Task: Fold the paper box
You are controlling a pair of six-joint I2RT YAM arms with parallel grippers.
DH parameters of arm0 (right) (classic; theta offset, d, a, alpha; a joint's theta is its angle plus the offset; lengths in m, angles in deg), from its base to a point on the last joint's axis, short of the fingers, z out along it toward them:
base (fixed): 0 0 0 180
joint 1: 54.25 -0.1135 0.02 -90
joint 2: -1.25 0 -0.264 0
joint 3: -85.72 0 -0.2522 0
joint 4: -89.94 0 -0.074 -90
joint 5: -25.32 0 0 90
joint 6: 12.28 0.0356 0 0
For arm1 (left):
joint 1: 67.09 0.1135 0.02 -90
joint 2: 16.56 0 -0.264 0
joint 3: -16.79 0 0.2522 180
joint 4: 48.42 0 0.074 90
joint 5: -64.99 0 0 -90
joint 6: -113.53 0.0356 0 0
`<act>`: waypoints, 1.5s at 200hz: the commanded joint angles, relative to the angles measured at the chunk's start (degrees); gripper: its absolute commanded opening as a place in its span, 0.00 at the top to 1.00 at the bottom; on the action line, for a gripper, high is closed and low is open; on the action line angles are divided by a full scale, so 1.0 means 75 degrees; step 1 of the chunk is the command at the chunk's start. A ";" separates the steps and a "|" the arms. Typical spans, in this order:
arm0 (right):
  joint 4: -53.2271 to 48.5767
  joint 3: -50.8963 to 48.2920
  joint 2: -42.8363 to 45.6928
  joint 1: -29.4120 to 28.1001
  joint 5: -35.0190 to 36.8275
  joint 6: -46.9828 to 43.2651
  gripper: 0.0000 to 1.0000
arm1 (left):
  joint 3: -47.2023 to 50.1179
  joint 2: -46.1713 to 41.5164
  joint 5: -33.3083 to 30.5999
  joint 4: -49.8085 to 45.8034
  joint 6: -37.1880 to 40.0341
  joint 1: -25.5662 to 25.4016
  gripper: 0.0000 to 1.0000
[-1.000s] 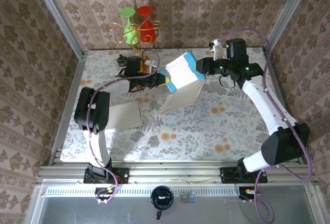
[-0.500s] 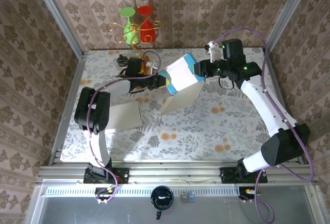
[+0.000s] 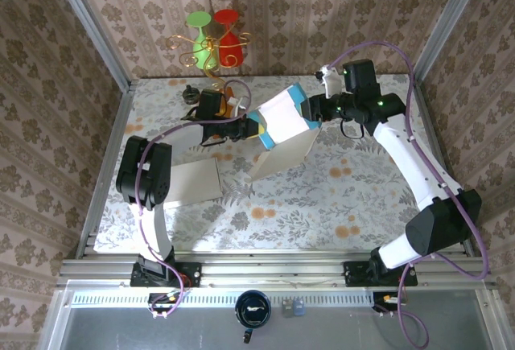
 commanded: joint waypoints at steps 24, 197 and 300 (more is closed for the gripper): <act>-0.0625 0.0459 -0.0352 -0.0286 0.0746 -0.0349 0.52 | -0.0368 -0.0104 0.0174 -0.0193 0.0347 -0.0128 1.00; -0.1984 0.1346 -0.1872 -0.1363 0.6330 0.0136 0.97 | -0.1775 0.0048 -0.1692 -0.2867 0.1016 -0.0742 1.00; -0.1765 -0.0027 -0.2132 -0.1352 0.7132 0.1850 1.00 | -0.2202 0.0065 -0.4609 -0.4550 0.0340 -0.1488 1.00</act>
